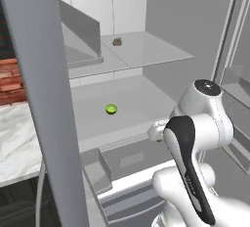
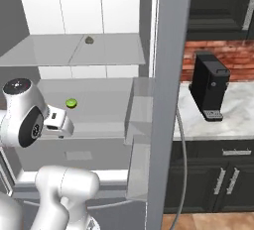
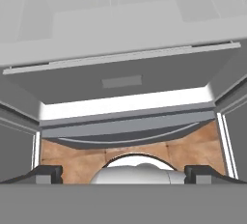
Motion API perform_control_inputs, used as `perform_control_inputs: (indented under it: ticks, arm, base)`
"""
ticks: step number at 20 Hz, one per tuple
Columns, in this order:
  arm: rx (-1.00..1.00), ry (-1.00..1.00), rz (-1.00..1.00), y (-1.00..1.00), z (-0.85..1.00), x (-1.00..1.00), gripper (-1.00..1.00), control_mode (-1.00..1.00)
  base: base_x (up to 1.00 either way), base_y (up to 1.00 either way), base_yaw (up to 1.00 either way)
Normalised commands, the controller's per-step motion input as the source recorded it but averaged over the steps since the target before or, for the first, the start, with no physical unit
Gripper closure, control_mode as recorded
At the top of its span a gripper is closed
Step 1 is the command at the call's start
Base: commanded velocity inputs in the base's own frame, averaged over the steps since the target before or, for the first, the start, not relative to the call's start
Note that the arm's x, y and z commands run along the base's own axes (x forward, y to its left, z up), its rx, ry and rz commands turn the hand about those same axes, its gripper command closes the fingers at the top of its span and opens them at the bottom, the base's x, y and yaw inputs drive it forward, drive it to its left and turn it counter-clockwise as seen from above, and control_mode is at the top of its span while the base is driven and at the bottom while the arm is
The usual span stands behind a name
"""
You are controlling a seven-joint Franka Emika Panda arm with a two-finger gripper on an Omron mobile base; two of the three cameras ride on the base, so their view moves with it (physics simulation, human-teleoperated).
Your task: Pick up the kiwi and tangerine from the fridge and place one fruit on each plate on the dining counter.
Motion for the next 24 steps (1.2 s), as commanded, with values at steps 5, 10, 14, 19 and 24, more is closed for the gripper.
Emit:
perform_control_inputs:
  ticks: [5, 10, 14, 19, 24]
  arm:
    - [0.00, 0.00, 0.00, 0.00, 0.00, 0.00, -1.00, 1.00]
    - [0.00, 0.00, 0.00, 0.00, 0.00, 0.00, -1.00, 1.00]
    - [0.00, 0.00, 0.00, 0.00, 0.00, 0.00, -1.00, 1.00]
    - [0.00, 0.00, 0.00, 0.00, 0.00, 0.00, -1.00, 1.00]
    - [0.00, 0.00, 0.00, 0.00, 0.00, 0.00, -1.00, 1.00]
  base:
    - [0.21, 0.03, 0.19]
    - [0.24, 0.02, 0.15]
    - [0.29, -0.10, 0.26]
    - [0.05, -0.01, 0.01]
    - [0.00, 0.00, 0.00]
